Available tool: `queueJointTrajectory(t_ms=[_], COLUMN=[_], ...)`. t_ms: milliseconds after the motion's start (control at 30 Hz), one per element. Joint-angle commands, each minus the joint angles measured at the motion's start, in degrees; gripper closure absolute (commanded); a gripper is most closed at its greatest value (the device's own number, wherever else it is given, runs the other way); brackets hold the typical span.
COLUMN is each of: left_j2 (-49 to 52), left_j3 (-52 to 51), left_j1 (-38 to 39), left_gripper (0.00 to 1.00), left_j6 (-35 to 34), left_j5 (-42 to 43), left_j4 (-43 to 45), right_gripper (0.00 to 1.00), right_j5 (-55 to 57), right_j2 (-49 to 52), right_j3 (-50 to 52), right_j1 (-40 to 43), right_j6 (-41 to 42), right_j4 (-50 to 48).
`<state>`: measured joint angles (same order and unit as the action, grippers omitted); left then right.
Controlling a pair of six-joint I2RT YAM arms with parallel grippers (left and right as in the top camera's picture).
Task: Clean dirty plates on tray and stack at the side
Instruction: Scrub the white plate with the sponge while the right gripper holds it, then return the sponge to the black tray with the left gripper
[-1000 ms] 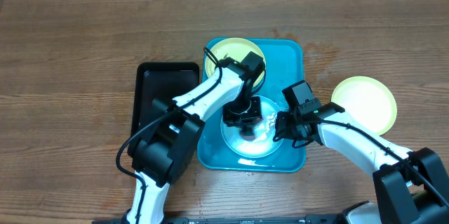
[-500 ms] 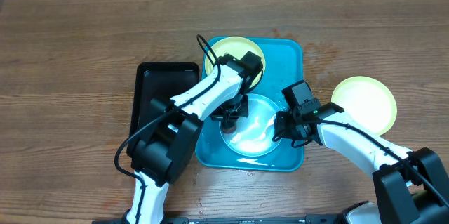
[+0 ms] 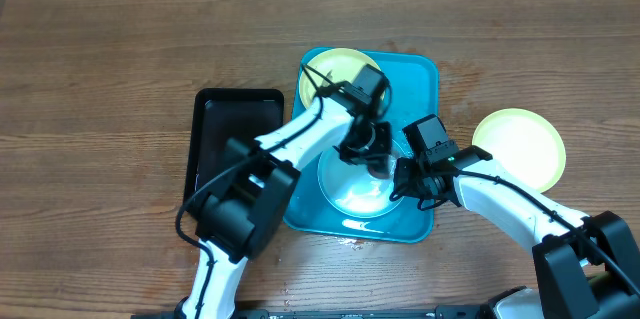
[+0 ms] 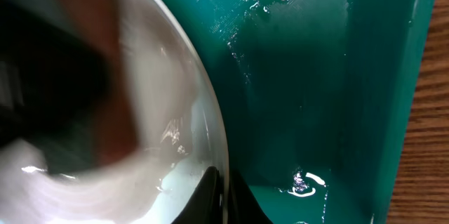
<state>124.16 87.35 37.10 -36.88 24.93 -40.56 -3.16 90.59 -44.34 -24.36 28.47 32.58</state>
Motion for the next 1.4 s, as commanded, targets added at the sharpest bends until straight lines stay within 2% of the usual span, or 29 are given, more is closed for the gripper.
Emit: queueJointTrajectory(t_ms=[0, 133, 300, 400, 567, 800, 967, 1133, 1367], left_j2=[4.0, 4.0, 3.98, 3.58, 1.55, -2.38, -10.75, -23.17, -33.27], left_j3=[-1.75, -1.75, -1.73, -1.68, -1.66, -1.64, -1.64, -1.64, -1.66], left_j1=[4.04, 3.65, 1.16, -1.05, -4.0, -7.06, -7.19, -8.0, -13.33], left_gripper=[0.96, 0.96, 0.96, 0.96, 0.96, 0.96, 0.96, 0.96, 0.96], left_j6=[1.07, 0.63, 0.48, 0.48, -0.5, -0.63, -1.05, -0.57, 2.27], left_j5=[12.31, 15.58, 12.17, 4.66, -13.9, -27.3, -26.64, -25.77, -31.95], left_j4=[-0.11, -2.89, -10.97, -16.59, -23.89, -24.33, -23.67, -23.3, -27.43], right_gripper=[0.96, 0.96, 0.96, 0.96, 0.96, 0.96, 0.96, 0.96, 0.96], right_j5=[1.77, 1.77, 1.77, 1.77, 1.77, 1.77, 1.77, 1.77, 1.77], right_j2=[1.14, 1.14, 1.14, 1.14, 1.14, 1.14, 1.14, 1.14, 1.14], right_j3=[1.55, 1.53, 1.53, 1.55, 1.53, 1.55, 1.55, 1.53, 1.53], right_j1=[-0.17, -0.17, -0.17, -0.17, -0.17, -0.17, -0.17, -0.17, -0.17], right_j6=[-1.07, -1.07, -1.07, -1.07, -1.07, -1.07, -1.07, -1.07, -1.07], right_j4=[0.94, 0.96, 0.96, 0.96, 0.96, 1.14, 1.18, 1.18, 1.22])
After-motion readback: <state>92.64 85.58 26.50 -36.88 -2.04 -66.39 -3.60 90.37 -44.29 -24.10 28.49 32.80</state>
